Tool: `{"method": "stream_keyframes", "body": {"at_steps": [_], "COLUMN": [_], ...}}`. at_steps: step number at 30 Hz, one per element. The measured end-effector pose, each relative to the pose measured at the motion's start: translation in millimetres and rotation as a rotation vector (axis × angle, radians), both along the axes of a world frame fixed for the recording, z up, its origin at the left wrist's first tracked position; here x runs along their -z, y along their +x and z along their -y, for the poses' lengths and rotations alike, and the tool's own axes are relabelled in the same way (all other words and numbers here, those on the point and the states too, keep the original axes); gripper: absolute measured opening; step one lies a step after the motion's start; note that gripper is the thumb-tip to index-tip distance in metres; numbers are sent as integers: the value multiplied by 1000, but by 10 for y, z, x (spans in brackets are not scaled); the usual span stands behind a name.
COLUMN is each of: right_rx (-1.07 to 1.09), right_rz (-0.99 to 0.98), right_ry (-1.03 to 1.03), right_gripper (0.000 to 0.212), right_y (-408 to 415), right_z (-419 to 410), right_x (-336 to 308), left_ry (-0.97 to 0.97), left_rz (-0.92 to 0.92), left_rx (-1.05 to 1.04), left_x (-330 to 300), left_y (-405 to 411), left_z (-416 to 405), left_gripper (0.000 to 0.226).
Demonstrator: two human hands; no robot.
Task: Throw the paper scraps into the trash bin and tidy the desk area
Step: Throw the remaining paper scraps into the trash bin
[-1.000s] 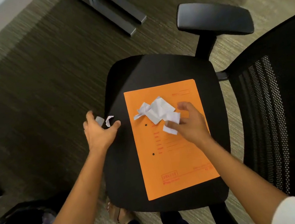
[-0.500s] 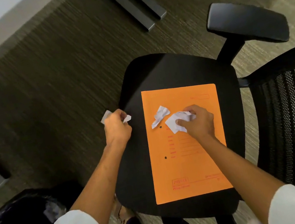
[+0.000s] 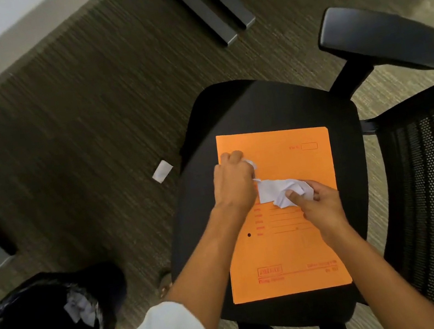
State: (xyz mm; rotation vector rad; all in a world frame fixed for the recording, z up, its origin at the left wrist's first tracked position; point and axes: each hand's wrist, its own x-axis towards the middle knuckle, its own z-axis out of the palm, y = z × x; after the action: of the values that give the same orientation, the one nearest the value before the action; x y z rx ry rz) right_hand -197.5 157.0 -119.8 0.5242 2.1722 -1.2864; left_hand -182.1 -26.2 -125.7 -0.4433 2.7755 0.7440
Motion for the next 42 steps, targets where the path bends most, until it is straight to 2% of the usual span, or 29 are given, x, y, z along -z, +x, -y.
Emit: {"method": "stream_keyframes", "body": {"at_steps": [2,4,8,13,15,24,27,31,36,39,42], "right_rx": [18,36,29,-8,15,-173,-257,-328,-390,-431,-506], "right_rz": [-23,-34,-54,-42,20,388,416,466,536,606,645], "right_ry": [9,0,-40,-178,-215,-310,-280,-260,-235,-203,-179], "right_gripper": [14,12,9,8,11,16,21,18,10,11,39], "right_y": [25,39,134,443,611,1902,2407,3070,3650,3934,4107], "right_z": [17,53,264,838,1114,2368,2754,3197,3592,3831,3998], "right_x": [-7,-29,-117,-263,-323,-449,-411,-340,-202,-72,102], "left_ry": [-44,37,527,989,1101,1104,1084,1019,981,983,1054], "left_rz": [-19,-47,-178,-234,-278,-529,-592,-676,-696,-593,-327], "left_rx": [23,-50,-571,-1100,-1257,-1639,-1714,-1806,-1906,-1948,-1964], "left_x": [75,113,65,-53,-108,-284,-313,-315,-222,-63,106], "left_y": [8,76,434,1058,1312,2784,3356,4063,4703,5019,5267], "left_z": [-83,-100,75,385,551,1363,1650,2001,2300,2476,2595], "left_gripper": [18,19,6,36,38,26,24,23,22,26,46]}}
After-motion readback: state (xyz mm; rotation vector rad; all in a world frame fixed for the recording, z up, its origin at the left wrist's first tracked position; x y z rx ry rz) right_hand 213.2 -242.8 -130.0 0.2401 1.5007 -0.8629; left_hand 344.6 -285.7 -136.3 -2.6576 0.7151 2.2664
